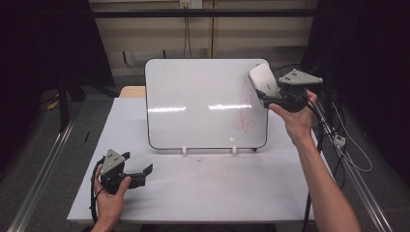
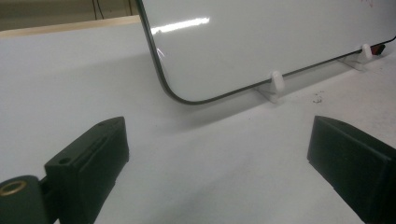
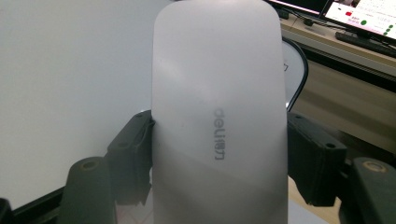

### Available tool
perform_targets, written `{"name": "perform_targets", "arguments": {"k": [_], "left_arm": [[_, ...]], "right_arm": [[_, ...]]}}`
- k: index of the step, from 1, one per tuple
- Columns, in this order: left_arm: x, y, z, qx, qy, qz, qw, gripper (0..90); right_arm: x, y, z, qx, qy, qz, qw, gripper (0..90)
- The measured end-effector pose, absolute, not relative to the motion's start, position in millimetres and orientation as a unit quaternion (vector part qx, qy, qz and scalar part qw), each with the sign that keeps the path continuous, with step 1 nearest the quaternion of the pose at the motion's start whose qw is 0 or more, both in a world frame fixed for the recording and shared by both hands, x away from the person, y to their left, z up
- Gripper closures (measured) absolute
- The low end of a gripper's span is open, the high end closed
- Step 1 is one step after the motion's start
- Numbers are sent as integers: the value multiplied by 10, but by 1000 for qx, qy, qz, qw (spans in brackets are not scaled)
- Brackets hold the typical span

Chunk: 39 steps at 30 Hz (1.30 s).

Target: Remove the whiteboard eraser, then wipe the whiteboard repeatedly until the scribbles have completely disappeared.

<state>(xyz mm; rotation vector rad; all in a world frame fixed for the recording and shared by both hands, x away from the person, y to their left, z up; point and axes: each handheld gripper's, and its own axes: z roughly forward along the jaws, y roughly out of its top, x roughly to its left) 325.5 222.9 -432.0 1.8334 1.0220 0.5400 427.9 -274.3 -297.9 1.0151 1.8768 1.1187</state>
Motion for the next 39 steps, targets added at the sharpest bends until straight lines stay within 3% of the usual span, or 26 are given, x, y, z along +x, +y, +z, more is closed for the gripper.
{"name": "perform_targets", "arguments": {"k": [39], "left_arm": [[3251, 2264, -4328, 745, 424, 221, 466, 55]], "right_arm": [[3962, -2404, -3385, 359, 749, 435, 348, 315]]}}
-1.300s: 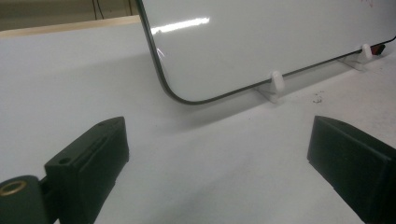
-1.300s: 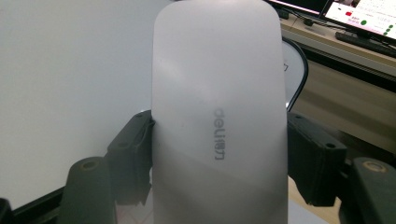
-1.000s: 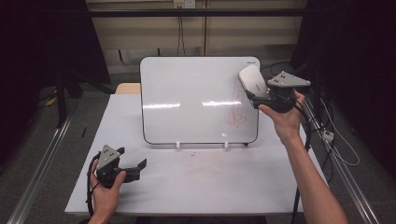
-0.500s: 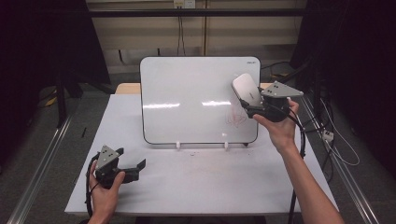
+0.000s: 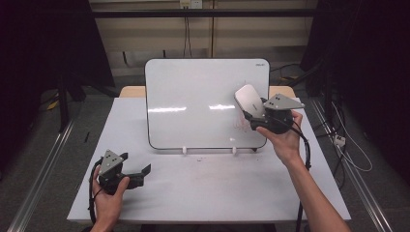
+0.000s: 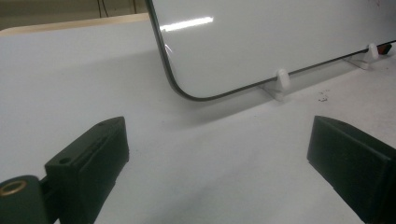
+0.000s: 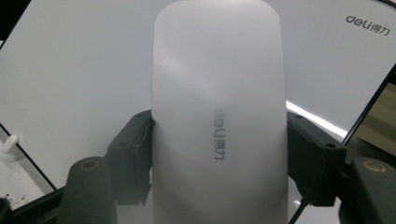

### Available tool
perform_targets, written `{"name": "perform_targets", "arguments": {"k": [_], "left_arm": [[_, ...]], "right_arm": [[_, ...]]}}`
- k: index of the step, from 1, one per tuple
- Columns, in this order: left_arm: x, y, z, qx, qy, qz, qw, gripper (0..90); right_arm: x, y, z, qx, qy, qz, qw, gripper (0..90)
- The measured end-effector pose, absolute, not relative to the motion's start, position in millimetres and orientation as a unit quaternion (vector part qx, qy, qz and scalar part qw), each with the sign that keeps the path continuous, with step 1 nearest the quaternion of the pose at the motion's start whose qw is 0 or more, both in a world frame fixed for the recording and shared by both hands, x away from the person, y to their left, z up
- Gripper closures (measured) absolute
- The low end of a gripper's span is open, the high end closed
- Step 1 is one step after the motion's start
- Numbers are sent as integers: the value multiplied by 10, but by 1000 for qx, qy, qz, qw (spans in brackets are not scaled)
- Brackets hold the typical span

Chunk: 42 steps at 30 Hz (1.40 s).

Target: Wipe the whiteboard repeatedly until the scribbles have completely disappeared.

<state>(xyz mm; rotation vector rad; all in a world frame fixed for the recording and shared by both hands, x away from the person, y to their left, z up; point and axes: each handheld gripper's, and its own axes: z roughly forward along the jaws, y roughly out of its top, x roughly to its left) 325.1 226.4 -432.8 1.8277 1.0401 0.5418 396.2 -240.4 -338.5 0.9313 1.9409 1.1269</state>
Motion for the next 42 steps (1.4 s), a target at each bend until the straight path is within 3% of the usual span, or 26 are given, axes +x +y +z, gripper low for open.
{"name": "perform_targets", "arguments": {"k": [42], "left_arm": [[3263, 2236, -4325, 752, 415, 216, 464, 62]], "right_arm": [[4215, -2182, -3741, 361, 763, 320, 430, 315]]}}
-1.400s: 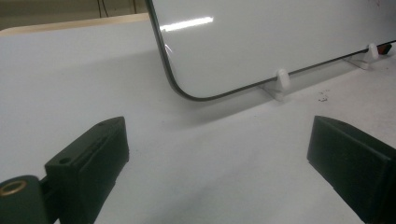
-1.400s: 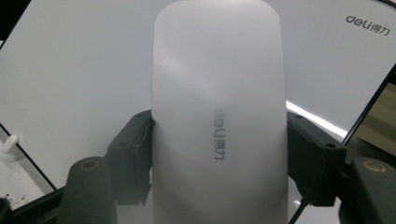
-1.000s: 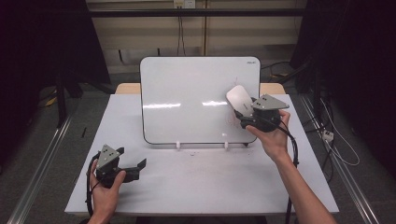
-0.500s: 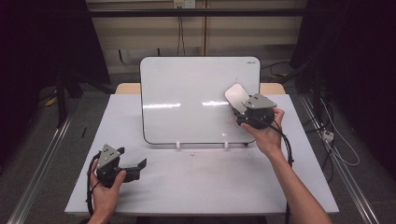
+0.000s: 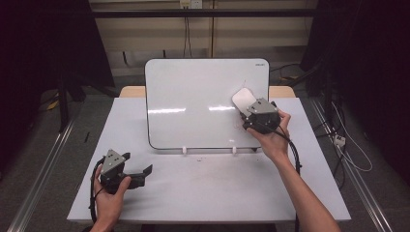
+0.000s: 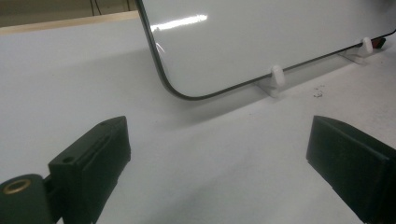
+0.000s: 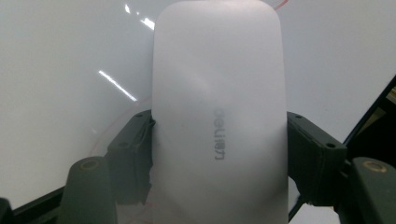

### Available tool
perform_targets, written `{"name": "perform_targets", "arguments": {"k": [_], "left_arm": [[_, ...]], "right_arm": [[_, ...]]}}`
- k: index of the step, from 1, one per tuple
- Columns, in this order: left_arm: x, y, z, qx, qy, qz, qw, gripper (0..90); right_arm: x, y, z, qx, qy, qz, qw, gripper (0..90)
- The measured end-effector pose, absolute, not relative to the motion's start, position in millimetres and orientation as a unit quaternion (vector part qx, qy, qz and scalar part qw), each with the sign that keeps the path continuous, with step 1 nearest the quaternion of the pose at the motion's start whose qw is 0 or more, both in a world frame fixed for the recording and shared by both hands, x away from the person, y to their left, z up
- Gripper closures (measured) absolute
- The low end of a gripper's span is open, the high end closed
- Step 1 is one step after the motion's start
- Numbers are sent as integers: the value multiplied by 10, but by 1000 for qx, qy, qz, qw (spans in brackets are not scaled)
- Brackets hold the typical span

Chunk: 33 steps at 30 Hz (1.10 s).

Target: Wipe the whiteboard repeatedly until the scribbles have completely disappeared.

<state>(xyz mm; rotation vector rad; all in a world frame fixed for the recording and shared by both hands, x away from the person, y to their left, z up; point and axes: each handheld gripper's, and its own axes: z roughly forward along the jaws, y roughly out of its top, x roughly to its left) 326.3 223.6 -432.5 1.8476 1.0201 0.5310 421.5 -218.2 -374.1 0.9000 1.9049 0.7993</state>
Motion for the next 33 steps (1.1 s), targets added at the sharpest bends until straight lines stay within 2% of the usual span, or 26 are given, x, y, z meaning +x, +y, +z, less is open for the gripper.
{"name": "perform_targets", "arguments": {"k": [33], "left_arm": [[3266, 2237, -4332, 756, 412, 214, 462, 58]], "right_arm": [[4500, -2268, -3424, 389, 749, 322, 429, 315]]}}
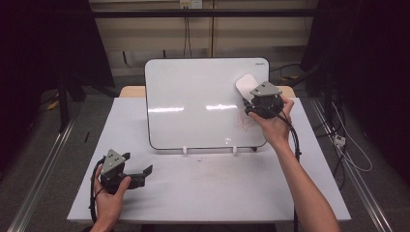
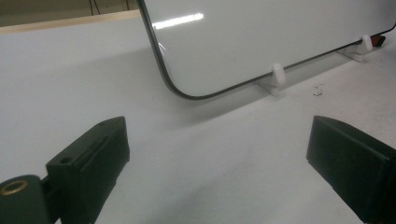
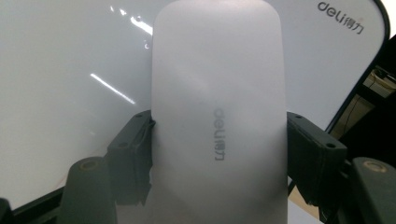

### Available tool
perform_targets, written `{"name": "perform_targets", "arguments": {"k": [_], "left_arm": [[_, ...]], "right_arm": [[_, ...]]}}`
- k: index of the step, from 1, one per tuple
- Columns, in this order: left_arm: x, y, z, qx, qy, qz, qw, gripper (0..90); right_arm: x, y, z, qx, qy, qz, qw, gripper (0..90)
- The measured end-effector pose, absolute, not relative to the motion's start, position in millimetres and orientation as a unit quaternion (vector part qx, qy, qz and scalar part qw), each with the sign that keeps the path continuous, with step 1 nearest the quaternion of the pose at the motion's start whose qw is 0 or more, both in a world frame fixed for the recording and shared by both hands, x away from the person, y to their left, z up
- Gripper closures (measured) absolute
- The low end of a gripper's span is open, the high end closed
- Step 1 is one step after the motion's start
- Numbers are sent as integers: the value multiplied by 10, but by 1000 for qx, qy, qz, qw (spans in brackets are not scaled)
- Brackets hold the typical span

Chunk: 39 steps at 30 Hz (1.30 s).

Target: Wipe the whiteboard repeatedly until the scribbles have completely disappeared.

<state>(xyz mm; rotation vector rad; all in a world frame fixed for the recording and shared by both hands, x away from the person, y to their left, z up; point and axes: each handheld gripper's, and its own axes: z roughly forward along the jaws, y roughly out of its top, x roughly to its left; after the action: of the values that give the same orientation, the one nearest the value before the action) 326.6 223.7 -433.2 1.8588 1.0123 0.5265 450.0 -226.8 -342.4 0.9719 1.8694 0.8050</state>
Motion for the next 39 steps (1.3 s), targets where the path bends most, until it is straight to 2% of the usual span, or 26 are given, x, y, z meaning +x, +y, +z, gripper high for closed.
{"name": "perform_targets", "arguments": {"k": [12, 26, 39], "left_arm": [[3262, 2252, -4333, 755, 413, 214, 463, 59], [3259, 2236, -4334, 757, 411, 214, 461, 59], [3262, 2206, -4339, 759, 409, 213, 460, 58]], "right_arm": [[4627, -2414, -3243, 412, 732, 327, 432, 315], [4574, -2402, -3331, 414, 729, 327, 436, 315], [4341, -2350, -3600, 402, 747, 315, 426, 315]]}}
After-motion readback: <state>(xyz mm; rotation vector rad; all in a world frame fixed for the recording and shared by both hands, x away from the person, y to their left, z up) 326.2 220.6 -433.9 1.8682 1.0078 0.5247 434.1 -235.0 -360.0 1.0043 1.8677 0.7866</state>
